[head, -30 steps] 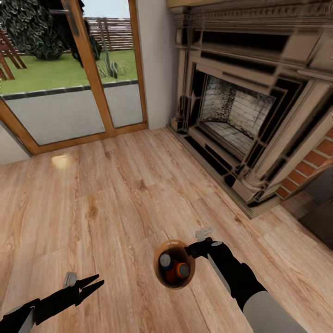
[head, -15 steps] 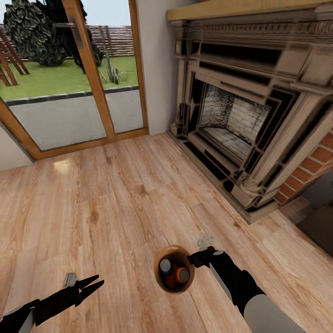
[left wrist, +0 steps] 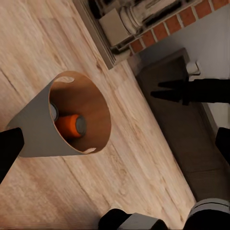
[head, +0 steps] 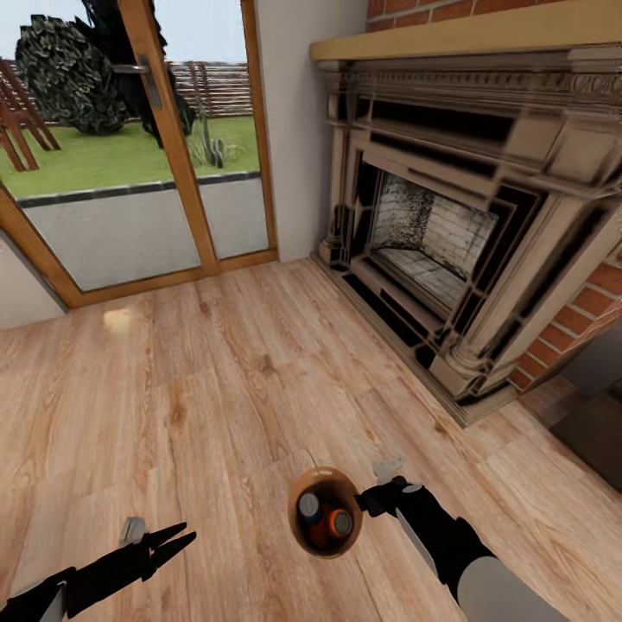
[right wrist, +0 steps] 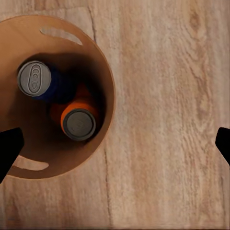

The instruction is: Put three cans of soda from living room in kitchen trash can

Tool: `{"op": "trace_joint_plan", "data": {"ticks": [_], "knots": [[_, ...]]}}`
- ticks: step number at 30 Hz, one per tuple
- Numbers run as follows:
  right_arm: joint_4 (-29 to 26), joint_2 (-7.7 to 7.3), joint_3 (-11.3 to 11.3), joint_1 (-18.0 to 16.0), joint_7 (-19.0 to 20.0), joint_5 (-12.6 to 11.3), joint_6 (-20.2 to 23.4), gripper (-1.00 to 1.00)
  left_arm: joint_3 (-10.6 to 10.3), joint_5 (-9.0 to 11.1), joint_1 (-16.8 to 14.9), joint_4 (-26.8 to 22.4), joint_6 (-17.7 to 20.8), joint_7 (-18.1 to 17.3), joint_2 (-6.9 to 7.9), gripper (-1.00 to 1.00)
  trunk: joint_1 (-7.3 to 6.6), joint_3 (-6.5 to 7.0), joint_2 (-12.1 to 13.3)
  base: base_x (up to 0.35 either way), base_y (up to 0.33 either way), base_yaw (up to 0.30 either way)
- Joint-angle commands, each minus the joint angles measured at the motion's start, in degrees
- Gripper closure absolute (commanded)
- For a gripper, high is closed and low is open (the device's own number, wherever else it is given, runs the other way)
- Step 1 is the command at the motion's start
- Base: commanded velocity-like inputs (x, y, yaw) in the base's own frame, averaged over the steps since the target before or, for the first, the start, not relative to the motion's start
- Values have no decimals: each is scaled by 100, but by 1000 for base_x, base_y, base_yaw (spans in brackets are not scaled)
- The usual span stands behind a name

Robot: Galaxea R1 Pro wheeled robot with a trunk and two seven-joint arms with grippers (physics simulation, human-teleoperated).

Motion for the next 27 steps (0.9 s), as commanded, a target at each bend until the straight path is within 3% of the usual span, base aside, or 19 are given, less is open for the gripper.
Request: {"op": "trace_joint_plan", "data": {"ticks": [1,4,5,8,11,12,16,18,23,27], "knots": [[92,0,-1,1,0,0,-56,-100,-5,-17,0,82,-56,0,1,-100,-23,28,42,0,0,0],[393,0,0,3,0,0,-271,-100,-19,-102,0,325,-311,0,6,-100,-89,111,162,0,0,0],[1010,-1,3,5,0,-2,-746,-100,-29,-314,0,765,-720,0,17,-100,-111,138,202,0,0,0],[1408,2,3,5,0,-11,-1052,-100,-29,-446,0,1012,-874,0,27,-100,-176,220,322,0,0,0],[1745,5,3,11,0,-24,-1298,-100,-27,-530,3,1210,-1058,0,30,-100,-242,303,443,0,0,0],[2017,7,3,14,0,-36,-1546,-100,-30,-568,6,1463,-1356,0,47,-100,-264,330,483,0,0,0],[2238,8,-2,33,0,-41,-1724,-100,-32,-586,8,1836,-1621,3,126,-100,-352,440,643,0,0,0],[2430,8,-3,135,0,-48,-1836,-100,-33,-596,14,2125,-2000,17,176,-100,-396,495,724,0,0,0],[2788,7,-5,263,0,-52,-2337,-100,-34,-749,173,2195,-2174,30,221,-100,-506,632,924,0,0,0],[2960,2,-10,287,0,-53,-2468,-100,-34,-840,302,2203,-2199,52,240,-100,-594,741,1084,0,0,0]]}}
